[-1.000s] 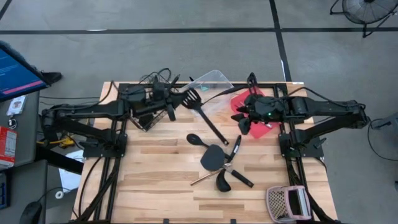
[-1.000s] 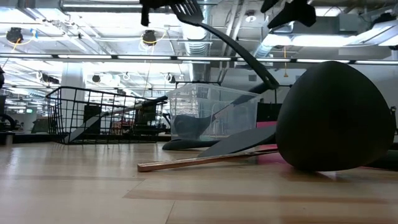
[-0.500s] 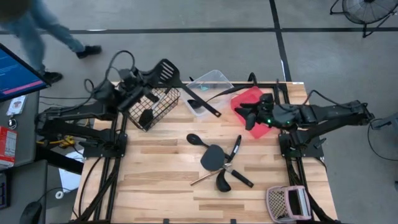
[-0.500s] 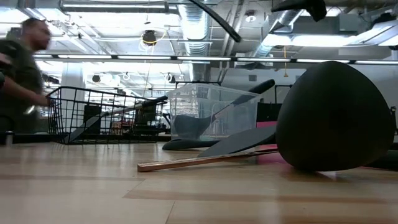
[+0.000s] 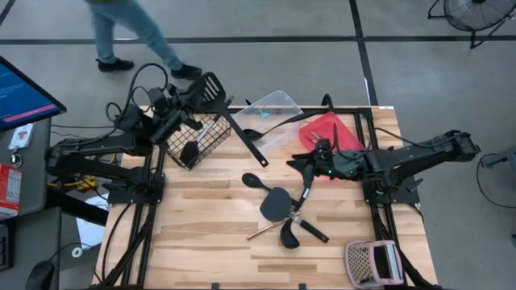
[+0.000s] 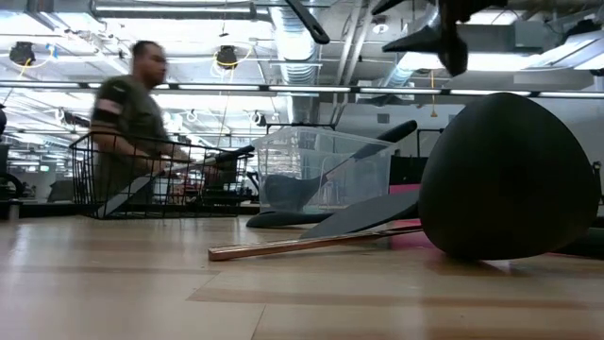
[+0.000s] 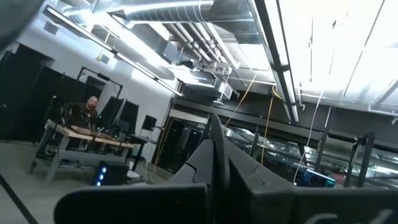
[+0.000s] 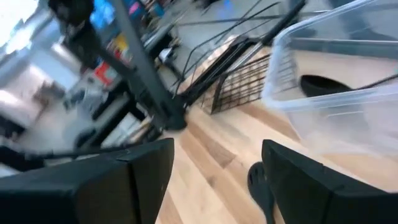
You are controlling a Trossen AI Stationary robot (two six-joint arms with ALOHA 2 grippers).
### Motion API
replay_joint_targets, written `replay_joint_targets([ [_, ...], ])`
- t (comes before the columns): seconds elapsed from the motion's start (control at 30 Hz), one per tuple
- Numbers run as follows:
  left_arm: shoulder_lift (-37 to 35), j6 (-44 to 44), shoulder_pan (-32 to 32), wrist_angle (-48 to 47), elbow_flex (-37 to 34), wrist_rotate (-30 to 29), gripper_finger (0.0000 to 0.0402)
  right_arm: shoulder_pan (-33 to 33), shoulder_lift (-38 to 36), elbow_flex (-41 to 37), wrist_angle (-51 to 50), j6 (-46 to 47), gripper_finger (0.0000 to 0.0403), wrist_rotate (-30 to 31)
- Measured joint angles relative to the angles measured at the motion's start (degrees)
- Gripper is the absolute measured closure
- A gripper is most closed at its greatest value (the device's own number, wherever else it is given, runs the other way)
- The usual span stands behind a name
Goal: Pick & Place Kitchen Items
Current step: Put the top spatula into the wire basket
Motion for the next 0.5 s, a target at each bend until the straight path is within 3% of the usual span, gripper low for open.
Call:
replay_joint_targets([
  [0.33, 0.0, -0.11, -0.01, 0.42, 0.0, 0.04, 0.0401, -9.62, 8.46, -0.12, 18.48, -11.5, 0.0163, -23.3],
  [0.5, 0.03, -0.13, -0.01, 0.18, 0.0, 0.09, 0.0401, -11.73, 11.09, 1.49, 18.41, -15.74, 0.0163, -25.26],
])
